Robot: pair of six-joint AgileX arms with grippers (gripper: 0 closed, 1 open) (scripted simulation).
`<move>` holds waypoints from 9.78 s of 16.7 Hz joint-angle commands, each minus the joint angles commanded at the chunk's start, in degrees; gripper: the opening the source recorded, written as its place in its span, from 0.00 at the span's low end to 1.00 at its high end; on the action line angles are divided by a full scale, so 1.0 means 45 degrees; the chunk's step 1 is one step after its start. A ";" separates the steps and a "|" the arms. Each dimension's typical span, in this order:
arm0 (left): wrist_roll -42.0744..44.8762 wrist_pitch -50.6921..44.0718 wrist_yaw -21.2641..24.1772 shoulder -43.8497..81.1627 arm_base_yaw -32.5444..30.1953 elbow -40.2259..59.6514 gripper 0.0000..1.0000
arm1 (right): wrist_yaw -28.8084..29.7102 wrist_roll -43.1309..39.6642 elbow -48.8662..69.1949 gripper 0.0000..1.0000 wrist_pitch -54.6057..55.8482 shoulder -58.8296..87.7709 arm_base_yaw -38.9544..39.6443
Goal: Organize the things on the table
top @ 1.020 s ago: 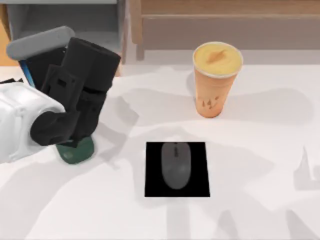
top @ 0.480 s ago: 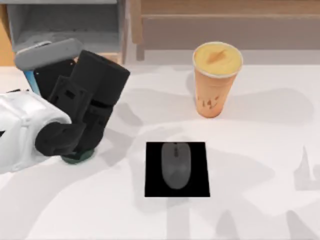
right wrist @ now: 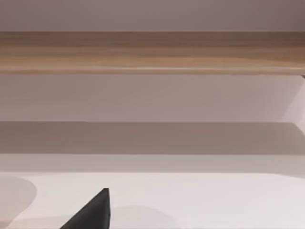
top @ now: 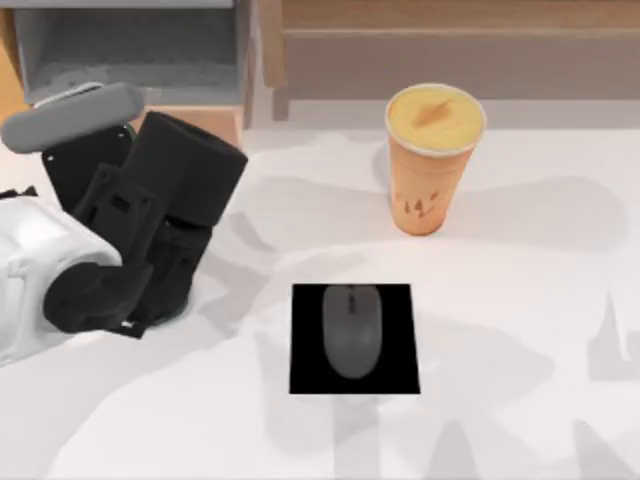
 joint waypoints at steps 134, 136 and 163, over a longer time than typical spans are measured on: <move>0.9256 0.3298 1.2102 -1.7481 0.8751 -1.0212 1.00 | 0.3232 0.0581 1.4441 0.00 1.4171 2.5371 0.3258; 0.9256 0.3298 1.2102 -1.7481 0.8751 -1.0212 1.00 | 0.2261 0.0542 1.4860 0.00 1.3225 2.5312 0.2109; 0.9256 0.3298 1.2102 -1.7481 0.8751 -1.0212 1.00 | -0.2227 0.0121 1.7031 0.00 0.8596 2.5437 -0.2630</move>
